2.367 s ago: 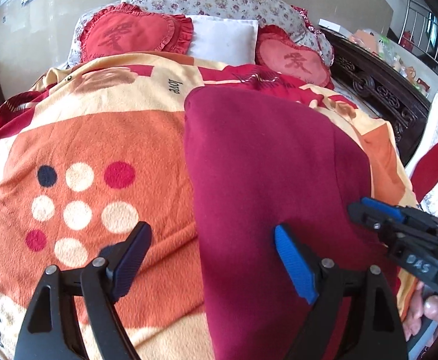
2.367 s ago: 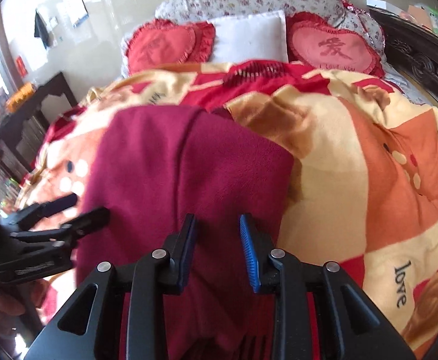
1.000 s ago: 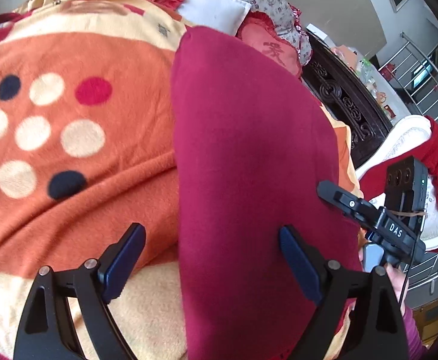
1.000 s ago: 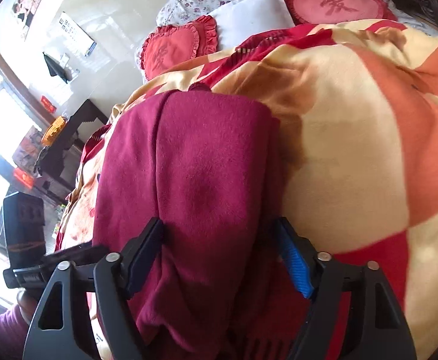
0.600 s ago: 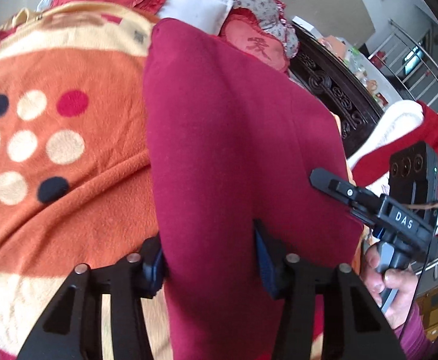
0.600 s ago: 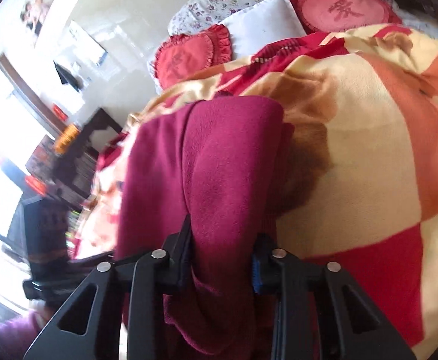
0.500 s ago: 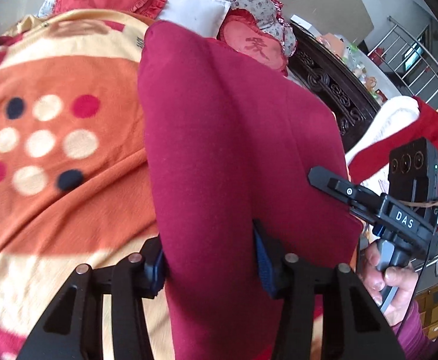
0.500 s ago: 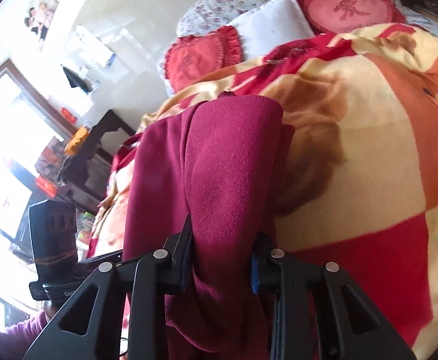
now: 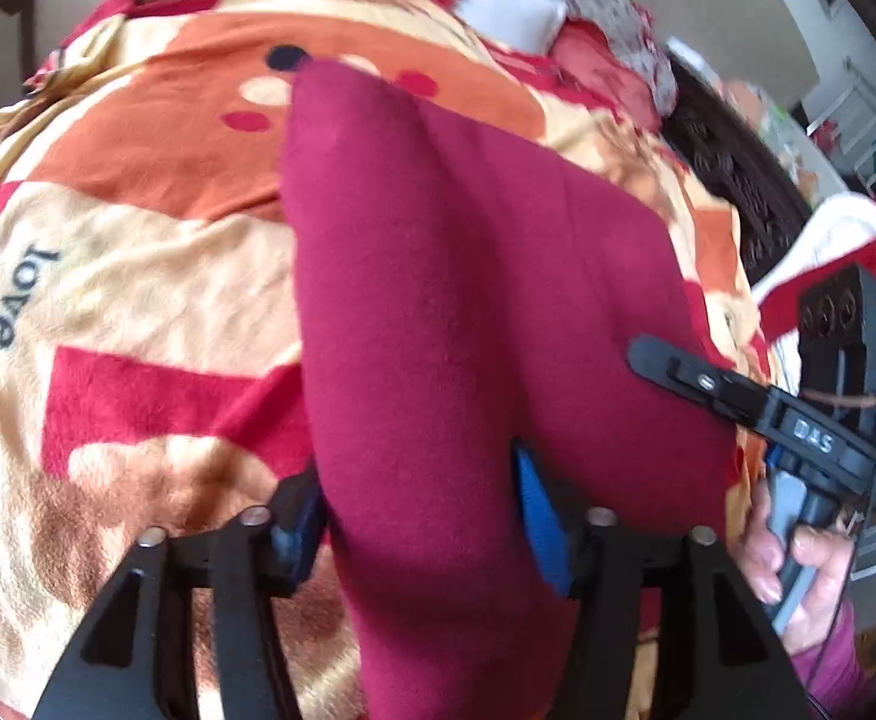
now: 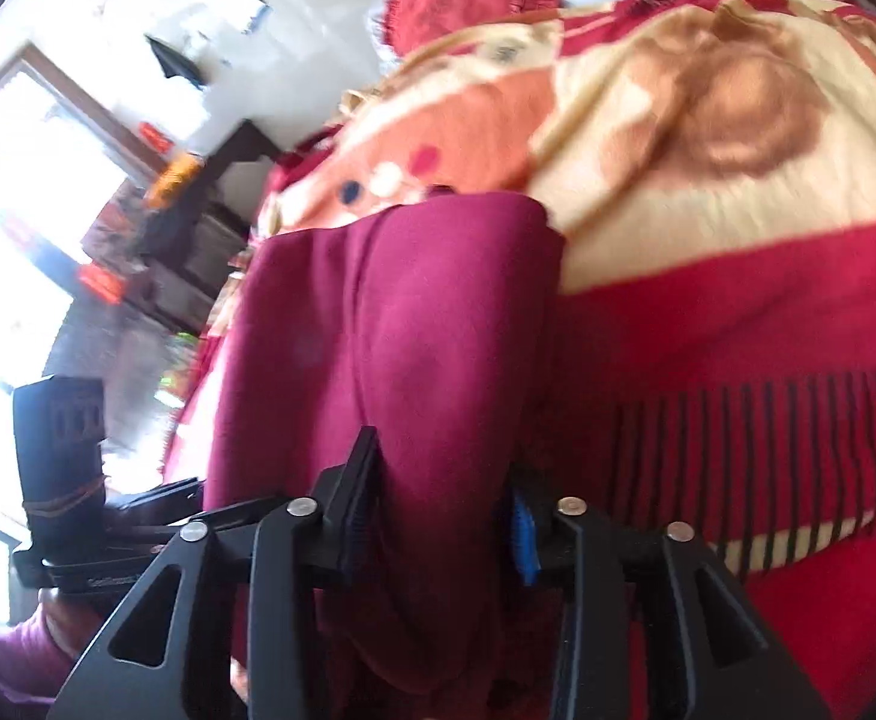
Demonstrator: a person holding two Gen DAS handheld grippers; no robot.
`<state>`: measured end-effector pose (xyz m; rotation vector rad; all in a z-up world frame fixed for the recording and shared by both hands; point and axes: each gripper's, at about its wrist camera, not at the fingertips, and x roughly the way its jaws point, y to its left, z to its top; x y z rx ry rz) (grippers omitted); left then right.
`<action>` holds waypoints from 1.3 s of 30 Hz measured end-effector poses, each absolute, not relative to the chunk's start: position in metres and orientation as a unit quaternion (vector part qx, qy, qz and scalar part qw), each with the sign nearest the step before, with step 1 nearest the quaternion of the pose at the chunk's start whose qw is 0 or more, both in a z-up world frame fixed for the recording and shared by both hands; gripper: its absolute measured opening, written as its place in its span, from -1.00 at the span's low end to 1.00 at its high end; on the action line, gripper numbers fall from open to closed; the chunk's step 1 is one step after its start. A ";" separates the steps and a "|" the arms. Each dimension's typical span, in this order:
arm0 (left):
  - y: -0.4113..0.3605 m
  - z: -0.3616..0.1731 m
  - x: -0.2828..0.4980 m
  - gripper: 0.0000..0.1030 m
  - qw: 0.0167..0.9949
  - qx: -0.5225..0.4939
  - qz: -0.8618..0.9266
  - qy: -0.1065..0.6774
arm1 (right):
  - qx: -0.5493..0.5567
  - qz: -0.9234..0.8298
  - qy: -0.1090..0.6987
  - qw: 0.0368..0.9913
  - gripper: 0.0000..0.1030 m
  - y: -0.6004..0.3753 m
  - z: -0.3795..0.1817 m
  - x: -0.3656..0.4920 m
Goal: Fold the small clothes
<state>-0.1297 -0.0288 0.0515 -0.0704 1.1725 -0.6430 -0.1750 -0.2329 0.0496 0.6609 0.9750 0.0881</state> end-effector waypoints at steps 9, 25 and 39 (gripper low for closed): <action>-0.017 0.079 -0.135 0.62 0.841 -0.004 -0.257 0.476 | 0.197 0.036 0.426 0.882 -0.64 -0.213 0.122 -0.205; -0.035 0.111 -0.159 0.62 0.877 0.043 -0.234 0.417 | 0.132 -0.038 0.477 0.868 -0.70 -0.177 0.106 -0.218; -0.027 0.144 -0.197 0.62 0.900 0.051 -0.228 0.368 | 0.102 -0.085 0.418 0.899 -0.13 -0.156 0.161 -0.249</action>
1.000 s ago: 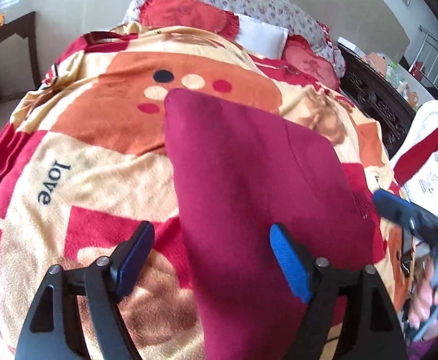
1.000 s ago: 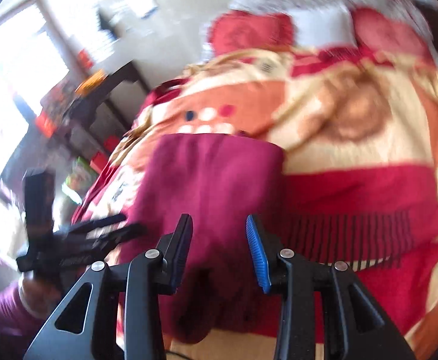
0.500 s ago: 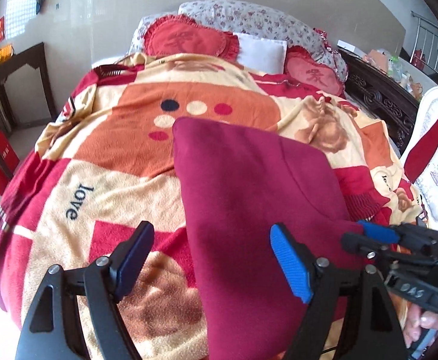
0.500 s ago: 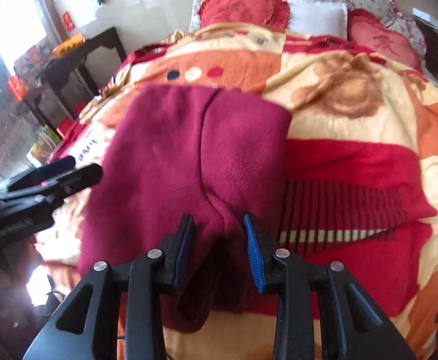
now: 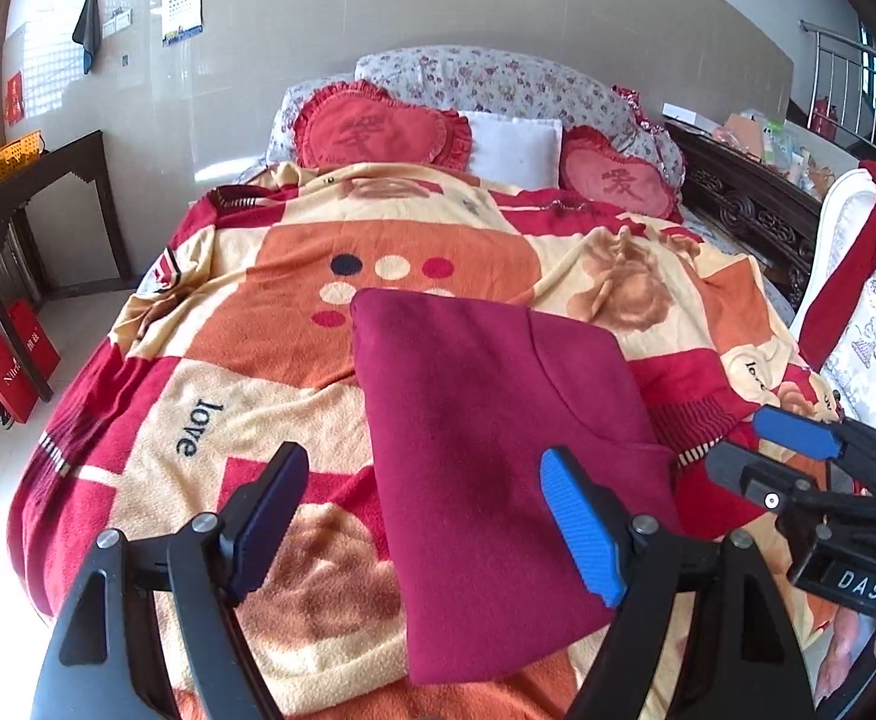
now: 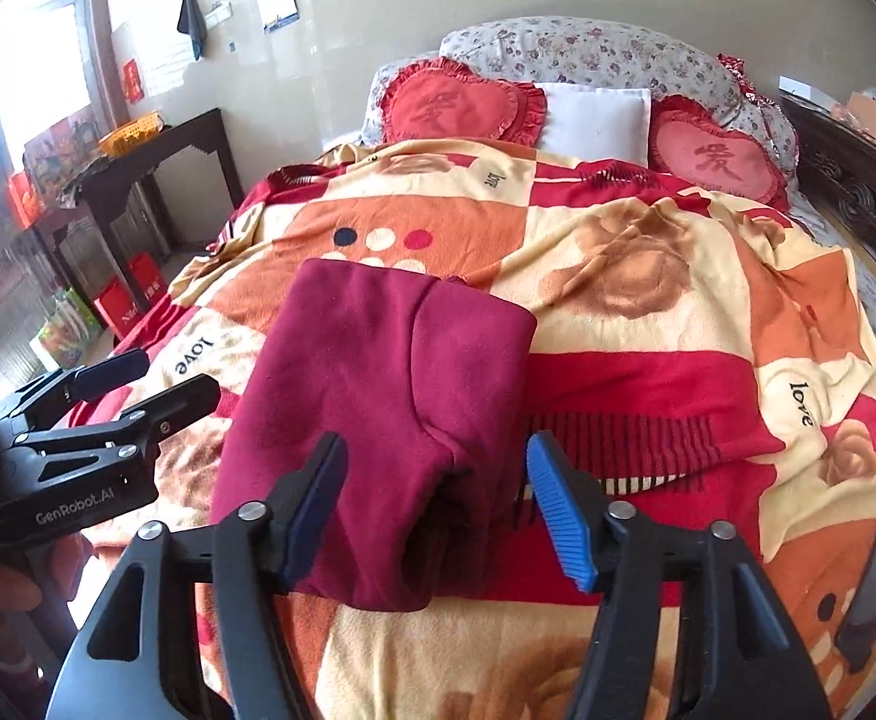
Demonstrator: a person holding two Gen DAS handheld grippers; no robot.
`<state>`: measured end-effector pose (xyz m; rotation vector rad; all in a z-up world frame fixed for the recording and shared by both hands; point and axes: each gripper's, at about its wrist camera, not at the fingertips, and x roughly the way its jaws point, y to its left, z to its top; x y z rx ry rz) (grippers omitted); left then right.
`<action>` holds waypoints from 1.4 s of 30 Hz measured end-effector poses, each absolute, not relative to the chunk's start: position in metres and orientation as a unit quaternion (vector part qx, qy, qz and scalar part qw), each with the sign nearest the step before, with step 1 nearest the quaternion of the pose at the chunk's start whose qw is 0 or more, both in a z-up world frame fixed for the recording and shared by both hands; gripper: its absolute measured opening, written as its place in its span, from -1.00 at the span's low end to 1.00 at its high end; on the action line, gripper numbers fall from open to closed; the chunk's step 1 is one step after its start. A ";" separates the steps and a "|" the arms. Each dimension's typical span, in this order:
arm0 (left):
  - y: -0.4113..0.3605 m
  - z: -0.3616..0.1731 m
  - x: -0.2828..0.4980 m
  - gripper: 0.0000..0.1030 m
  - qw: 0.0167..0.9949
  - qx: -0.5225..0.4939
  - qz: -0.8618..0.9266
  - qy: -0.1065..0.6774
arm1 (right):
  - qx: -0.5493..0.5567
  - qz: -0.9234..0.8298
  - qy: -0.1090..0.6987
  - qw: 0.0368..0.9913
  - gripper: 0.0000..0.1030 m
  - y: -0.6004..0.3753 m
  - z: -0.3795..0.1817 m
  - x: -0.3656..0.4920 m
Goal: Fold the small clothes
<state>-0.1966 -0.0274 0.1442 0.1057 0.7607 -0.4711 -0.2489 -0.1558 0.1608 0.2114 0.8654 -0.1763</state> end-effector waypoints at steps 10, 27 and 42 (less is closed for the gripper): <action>-0.021 0.151 -0.210 0.77 0.903 0.050 -0.227 0.360 | 0.102 -0.091 0.408 0.903 -0.08 -0.149 0.166 -0.257; -0.013 0.146 -0.202 0.79 0.904 0.042 -0.212 0.370 | 0.103 -0.089 0.409 0.902 0.00 -0.147 0.164 -0.255; -0.011 0.137 -0.198 0.79 0.900 0.042 -0.208 0.381 | 0.106 -0.086 0.416 0.899 0.00 -0.143 0.156 -0.250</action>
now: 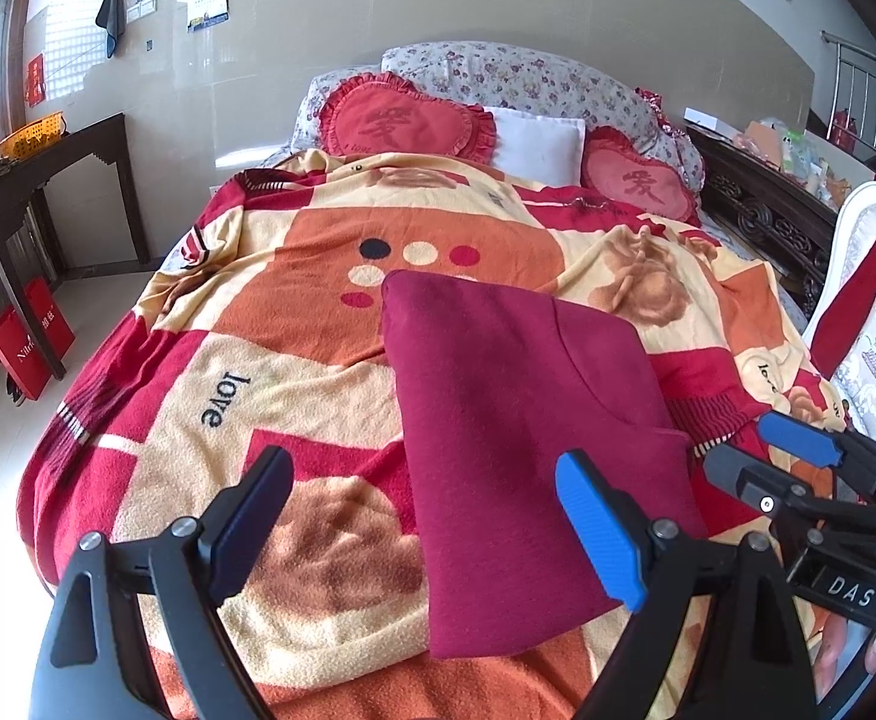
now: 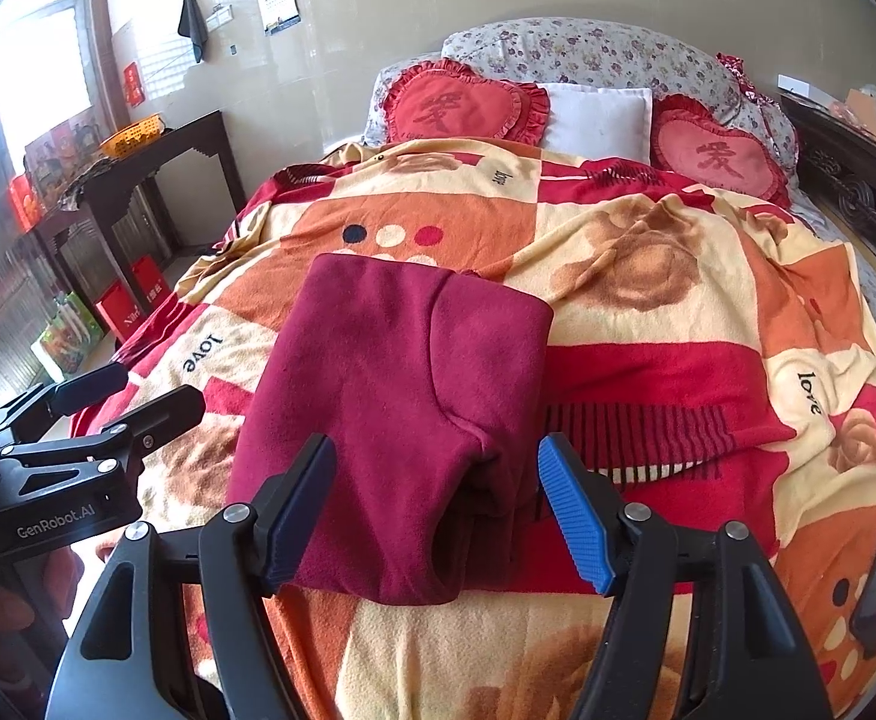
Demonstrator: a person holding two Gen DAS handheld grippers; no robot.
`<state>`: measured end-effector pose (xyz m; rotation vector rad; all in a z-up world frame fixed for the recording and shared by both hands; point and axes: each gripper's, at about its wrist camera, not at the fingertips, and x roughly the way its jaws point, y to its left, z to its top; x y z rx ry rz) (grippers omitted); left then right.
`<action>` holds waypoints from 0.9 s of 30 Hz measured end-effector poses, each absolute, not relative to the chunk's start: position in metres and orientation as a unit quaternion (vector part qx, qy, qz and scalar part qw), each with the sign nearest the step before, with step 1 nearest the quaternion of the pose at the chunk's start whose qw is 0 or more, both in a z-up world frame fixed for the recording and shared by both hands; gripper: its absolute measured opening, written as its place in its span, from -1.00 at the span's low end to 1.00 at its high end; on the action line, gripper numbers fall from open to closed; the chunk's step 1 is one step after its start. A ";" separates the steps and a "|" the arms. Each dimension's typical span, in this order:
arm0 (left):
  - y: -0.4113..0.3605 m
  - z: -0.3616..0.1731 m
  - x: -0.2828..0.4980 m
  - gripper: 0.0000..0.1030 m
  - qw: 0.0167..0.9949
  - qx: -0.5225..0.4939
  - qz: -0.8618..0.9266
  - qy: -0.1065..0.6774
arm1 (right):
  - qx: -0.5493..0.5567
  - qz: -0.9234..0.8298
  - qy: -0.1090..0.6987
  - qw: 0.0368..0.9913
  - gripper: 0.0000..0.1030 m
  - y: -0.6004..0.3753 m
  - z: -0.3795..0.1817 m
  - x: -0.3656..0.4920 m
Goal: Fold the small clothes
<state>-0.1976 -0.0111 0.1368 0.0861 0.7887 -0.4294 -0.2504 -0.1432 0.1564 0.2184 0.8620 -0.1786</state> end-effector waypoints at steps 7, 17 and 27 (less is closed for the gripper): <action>-0.012 0.134 -0.195 0.79 0.899 0.043 -0.207 0.384 | 0.105 -0.084 0.420 0.898 0.00 -0.141 0.153 -0.249; -0.014 0.128 -0.190 0.79 0.895 0.043 -0.208 0.392 | 0.107 -0.084 0.430 0.893 0.00 -0.143 0.145 -0.243; -0.017 0.121 -0.181 0.79 0.891 0.044 -0.208 0.400 | 0.104 -0.083 0.441 0.888 0.00 -0.143 0.135 -0.235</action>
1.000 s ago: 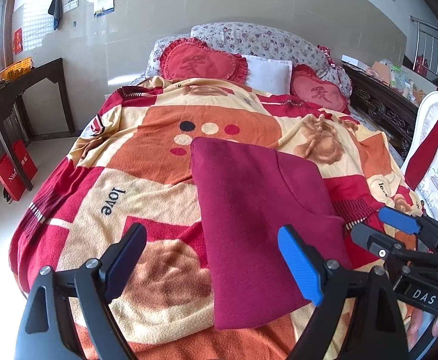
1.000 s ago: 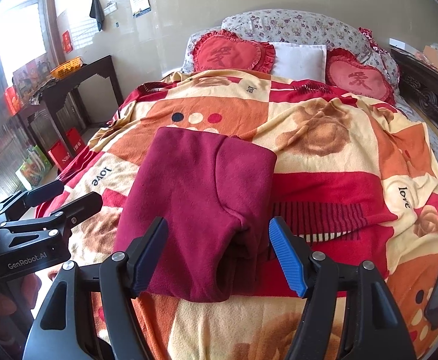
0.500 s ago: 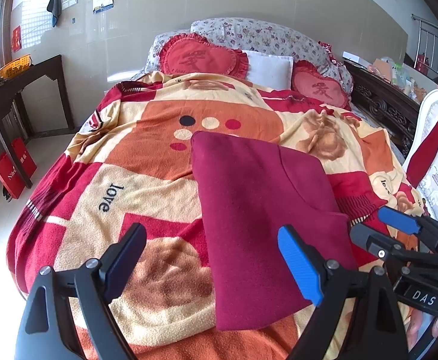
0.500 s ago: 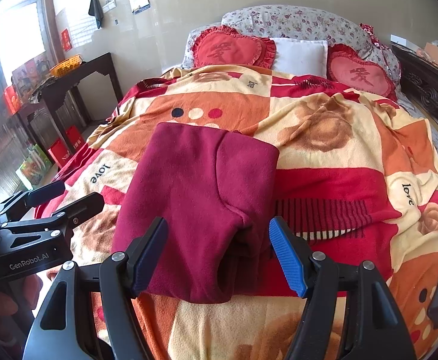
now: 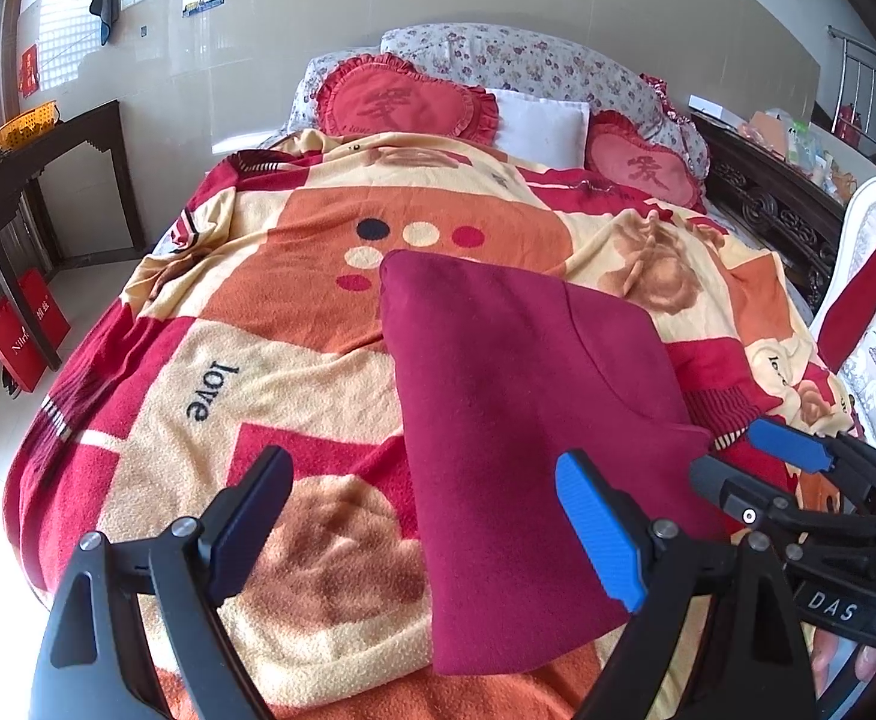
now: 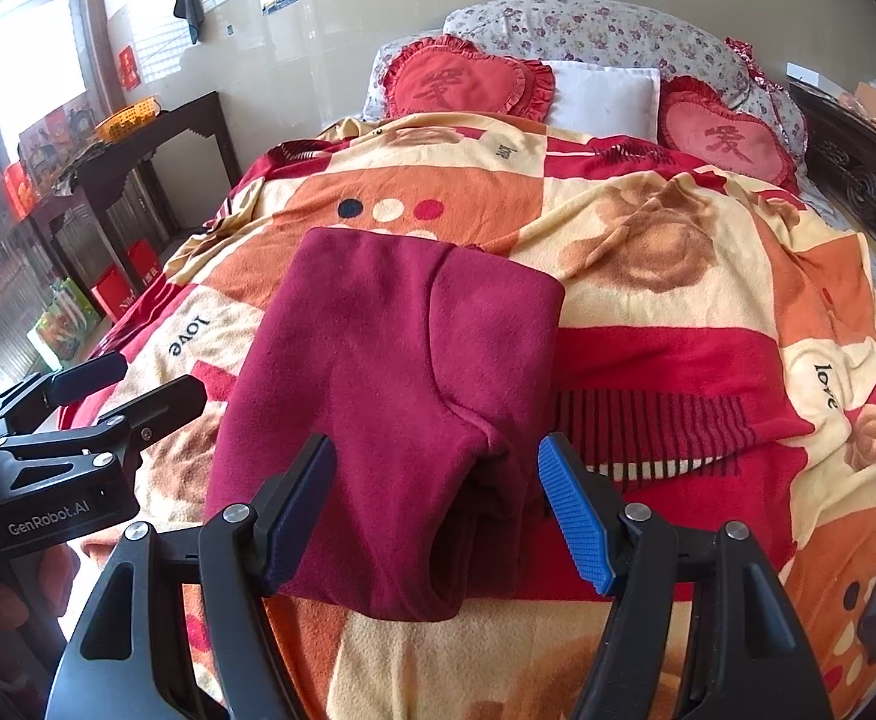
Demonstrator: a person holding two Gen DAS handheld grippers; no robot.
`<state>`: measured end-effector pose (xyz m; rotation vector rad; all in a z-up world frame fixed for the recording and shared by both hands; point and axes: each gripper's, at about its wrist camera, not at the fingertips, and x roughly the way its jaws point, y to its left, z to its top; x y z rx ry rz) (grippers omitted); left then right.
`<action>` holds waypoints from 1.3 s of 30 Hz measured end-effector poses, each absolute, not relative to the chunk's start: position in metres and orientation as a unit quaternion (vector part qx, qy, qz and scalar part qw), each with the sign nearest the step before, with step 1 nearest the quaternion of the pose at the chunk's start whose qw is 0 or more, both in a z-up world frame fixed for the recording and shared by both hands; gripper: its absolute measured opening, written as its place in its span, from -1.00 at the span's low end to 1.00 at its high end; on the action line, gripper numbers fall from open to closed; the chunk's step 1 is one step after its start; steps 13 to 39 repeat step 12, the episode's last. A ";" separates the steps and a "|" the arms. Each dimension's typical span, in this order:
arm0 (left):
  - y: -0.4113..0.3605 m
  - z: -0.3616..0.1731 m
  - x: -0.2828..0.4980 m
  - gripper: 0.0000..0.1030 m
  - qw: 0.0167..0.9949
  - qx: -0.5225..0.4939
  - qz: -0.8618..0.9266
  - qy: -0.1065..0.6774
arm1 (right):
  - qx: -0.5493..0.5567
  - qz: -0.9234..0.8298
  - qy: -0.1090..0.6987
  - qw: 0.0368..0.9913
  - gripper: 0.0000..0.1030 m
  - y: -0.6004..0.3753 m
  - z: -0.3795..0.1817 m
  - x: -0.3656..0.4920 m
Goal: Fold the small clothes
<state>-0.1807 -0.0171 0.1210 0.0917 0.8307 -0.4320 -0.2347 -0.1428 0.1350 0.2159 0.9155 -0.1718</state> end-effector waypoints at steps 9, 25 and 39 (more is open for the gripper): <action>-0.019 0.113 -0.167 0.79 0.889 0.043 -0.213 0.404 | 0.105 -0.083 0.452 0.882 0.00 -0.148 0.125 -0.224; -0.018 0.110 -0.156 0.79 0.886 0.045 -0.213 0.409 | 0.108 -0.084 0.454 0.880 0.00 -0.154 0.121 -0.221; -0.018 0.110 -0.156 0.79 0.886 0.045 -0.213 0.409 | 0.108 -0.084 0.454 0.880 0.00 -0.154 0.121 -0.221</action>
